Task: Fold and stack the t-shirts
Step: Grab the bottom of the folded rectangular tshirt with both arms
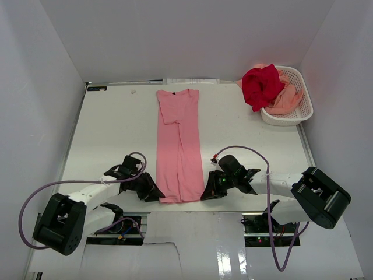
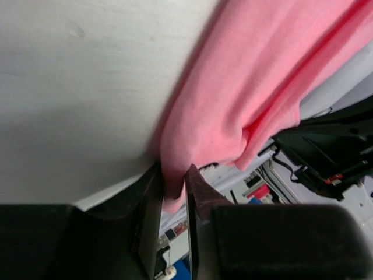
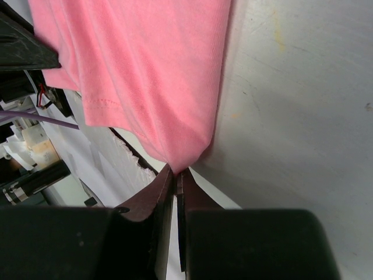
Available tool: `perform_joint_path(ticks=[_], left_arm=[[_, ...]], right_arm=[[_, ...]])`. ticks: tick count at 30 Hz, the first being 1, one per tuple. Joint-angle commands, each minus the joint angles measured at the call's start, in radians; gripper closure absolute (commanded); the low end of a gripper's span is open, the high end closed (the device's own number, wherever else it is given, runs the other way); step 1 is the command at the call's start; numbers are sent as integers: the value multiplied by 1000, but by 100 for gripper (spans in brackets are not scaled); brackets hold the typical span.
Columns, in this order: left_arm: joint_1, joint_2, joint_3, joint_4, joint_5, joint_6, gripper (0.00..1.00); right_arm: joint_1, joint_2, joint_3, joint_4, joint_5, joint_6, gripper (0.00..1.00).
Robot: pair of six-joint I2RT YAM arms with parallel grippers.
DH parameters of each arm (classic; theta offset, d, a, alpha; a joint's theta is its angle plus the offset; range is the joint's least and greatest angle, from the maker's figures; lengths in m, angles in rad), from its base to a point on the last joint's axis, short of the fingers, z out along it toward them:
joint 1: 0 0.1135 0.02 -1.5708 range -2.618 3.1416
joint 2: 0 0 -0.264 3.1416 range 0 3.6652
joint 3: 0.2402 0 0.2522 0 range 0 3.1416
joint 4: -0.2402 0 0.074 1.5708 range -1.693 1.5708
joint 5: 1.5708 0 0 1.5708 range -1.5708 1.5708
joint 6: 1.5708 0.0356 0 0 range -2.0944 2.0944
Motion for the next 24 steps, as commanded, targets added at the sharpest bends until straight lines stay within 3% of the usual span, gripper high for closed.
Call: perform_joint_path(ticks=[1, 3, 4, 6, 14, 24], left_arm=[[-10, 9, -28, 50, 1, -2, 70], [-10, 3, -45, 81, 29, -12, 81], [-10, -1, -48, 85, 32, -19, 92], [-10, -2, -48, 94, 44, -19, 100], [-10, 15, 0, 75, 58, 5, 100], [-8, 50, 149, 2, 66, 27, 100]], right_arm=[[-3, 4, 31, 5, -12, -10, 92], [-3, 3, 29, 5, -14, -15, 92], [-3, 1, 31, 3, -17, -15, 92], [-3, -4, 31, 3, -19, -16, 92], [-3, -30, 51, -24, -29, -27, 92], [-7, -89, 206, -227, -6, -119, 92]])
